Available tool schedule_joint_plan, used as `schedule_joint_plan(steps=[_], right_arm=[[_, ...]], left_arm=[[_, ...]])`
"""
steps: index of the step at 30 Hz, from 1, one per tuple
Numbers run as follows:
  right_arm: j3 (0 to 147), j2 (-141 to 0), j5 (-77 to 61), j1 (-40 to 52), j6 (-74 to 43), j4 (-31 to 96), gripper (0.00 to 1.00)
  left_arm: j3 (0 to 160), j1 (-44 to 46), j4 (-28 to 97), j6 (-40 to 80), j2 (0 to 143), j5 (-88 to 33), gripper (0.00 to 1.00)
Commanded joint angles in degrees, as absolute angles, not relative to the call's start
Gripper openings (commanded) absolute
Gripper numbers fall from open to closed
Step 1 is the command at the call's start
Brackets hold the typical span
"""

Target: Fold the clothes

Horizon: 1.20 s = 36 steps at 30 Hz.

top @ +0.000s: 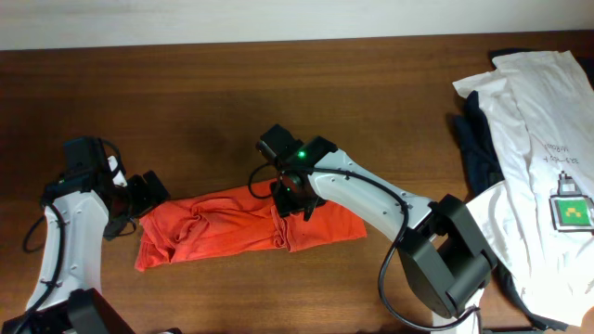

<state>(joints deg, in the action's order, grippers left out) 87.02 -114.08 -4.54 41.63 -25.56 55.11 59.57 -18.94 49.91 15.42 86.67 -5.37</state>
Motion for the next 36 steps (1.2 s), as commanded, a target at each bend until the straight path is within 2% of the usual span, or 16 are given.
schedule_joint_plan(steps=[1, 3, 4, 5, 12, 13, 14, 15, 16, 20, 24, 28, 35, 36], right_arm=[[86.3, -115.8, -3.1, 42.0, -27.6, 55.2, 0.51], [85.6, -115.9, -3.2, 42.0, -27.6, 54.9, 0.46], [85.6, -115.9, -3.2, 42.0, -27.6, 54.7, 0.31], [85.6, -115.9, -3.2, 42.0, -27.5, 53.1, 0.04], [89.3, -115.9, -9.7, 41.3, -21.0, 42.3, 0.04], [89.4, -115.9, -9.7, 41.1, -21.0, 41.4, 0.05], [89.4, -115.9, -9.7, 40.9, -21.0, 41.1, 0.15], [89.4, -115.9, -9.9, 40.8, -21.0, 41.0, 0.55], [89.4, -115.9, -9.9, 40.8, -20.9, 41.2, 0.74], [90.8, -114.2, -9.0, 40.1, -16.7, 47.1, 0.77], [98.0, -109.0, -1.3, 35.8, -16.8, 64.2, 0.77], [98.8, -106.5, -1.3, 29.7, -17.0, 76.0, 0.75], [98.8, -106.5, -1.4, 27.8, -19.1, 78.3, 0.73], [98.8, -106.5, -1.4, 27.8, -19.1, 78.5, 0.73]], left_arm=[[60.4, -19.3, 49.8, 14.7, 86.0, -5.2, 0.99], [60.4, -19.3, 49.8, 14.7, 86.0, -5.2, 0.99], [60.4, -19.3, 49.8, 14.7, 86.0, -5.2, 0.99], [60.4, -19.3, 49.8, 14.7, 86.0, -5.2, 0.99], [60.4, -19.3, 49.8, 14.7, 86.0, -5.2, 0.99], [60.4, -19.3, 49.8, 14.7, 86.0, -5.2, 0.99], [60.4, -19.3, 49.8, 14.7, 86.0, -5.1, 0.99], [60.4, -19.3, 49.8, 14.7, 86.0, -5.1, 0.99], [60.4, -19.3, 49.8, 14.7, 86.0, -5.2, 0.99], [60.3, -19.3, 50.2, 14.7, 86.0, -5.2, 0.99], [57.8, -19.3, 51.1, 13.0, 86.6, -3.3, 0.99], [54.0, -19.3, 47.4, 11.9, 89.8, 0.2, 0.99], [53.6, -19.3, 45.2, 6.5, 103.7, -7.9, 0.98], [53.6, -19.3, 45.2, 6.5, 105.7, -8.1, 0.93]])
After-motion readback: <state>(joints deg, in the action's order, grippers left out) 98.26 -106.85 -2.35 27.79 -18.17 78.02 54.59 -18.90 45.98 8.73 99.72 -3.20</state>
